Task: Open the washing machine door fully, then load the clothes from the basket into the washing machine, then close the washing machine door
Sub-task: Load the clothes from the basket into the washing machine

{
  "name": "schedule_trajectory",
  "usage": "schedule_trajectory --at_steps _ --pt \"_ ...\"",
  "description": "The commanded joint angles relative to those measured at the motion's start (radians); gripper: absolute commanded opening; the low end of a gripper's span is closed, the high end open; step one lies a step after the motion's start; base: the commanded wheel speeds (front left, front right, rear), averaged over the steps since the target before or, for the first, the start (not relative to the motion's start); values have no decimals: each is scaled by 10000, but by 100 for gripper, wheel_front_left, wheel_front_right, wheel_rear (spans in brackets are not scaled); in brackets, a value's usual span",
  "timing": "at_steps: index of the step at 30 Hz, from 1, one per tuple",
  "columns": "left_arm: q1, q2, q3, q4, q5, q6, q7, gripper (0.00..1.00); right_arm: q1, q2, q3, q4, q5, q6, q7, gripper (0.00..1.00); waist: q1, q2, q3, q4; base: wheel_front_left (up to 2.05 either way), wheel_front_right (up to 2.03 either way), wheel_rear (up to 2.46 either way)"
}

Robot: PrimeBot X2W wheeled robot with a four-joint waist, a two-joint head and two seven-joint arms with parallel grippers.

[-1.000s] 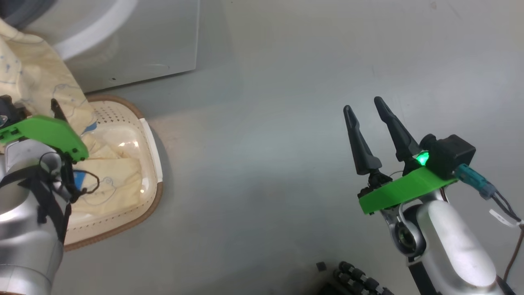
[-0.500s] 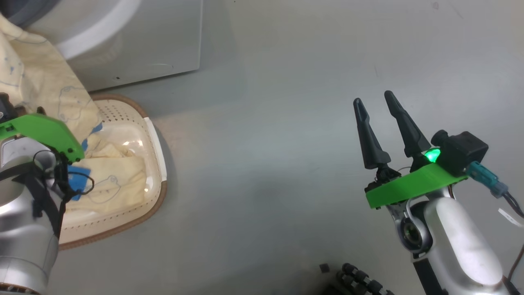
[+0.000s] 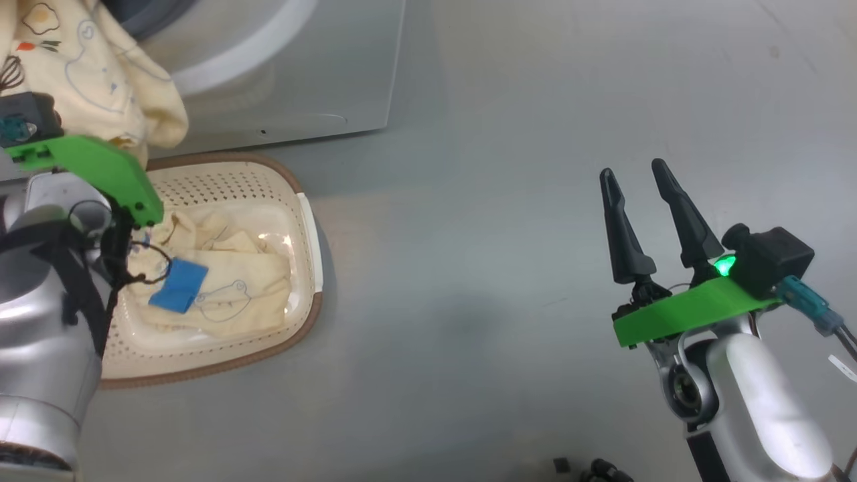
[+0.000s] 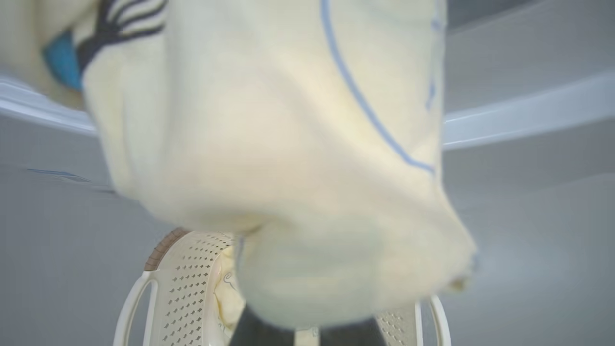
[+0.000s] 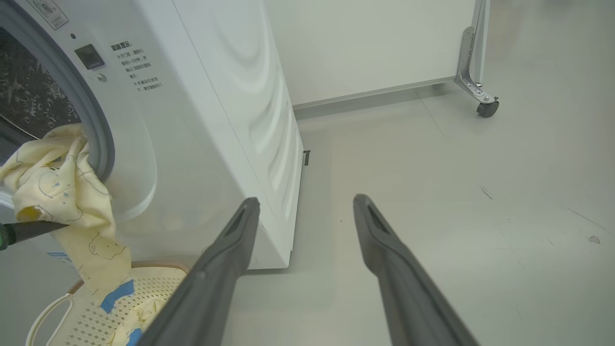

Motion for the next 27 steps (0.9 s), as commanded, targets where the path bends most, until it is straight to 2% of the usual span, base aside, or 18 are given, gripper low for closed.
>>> schedule_trajectory --at_steps 1,6,12,13,19,27 --pt "-437 590 253 -663 -228 -83 282 0 196 -72 109 -334 -95 37 -97 100 0 0 -120 153 0 0 0" --pt "-753 1273 395 -2579 -494 -59 1528 0 220 -72 159 -377 -30 37 -97 100 0 0 -180 197 0 0 0" --pt "-900 2446 627 -5205 -351 946 3000 0 135 -72 407 -426 190 37 -97 100 0 0 -19 -108 0 0 0" --pt "-900 2446 627 -5205 -351 946 3000 0 135 -72 407 -426 190 37 -97 100 0 0 -19 -108 0 0 0" --pt "-1185 3301 914 -6713 -126 1875 3966 0 -95 -72 576 -456 439 37 -97 100 0 0 494 -579 0 0 0" --pt "-2106 4388 593 -6789 961 2161 4300 0 -512 -72 879 -529 871 37 -97 100 0 0 1402 -1384 0 0 0"
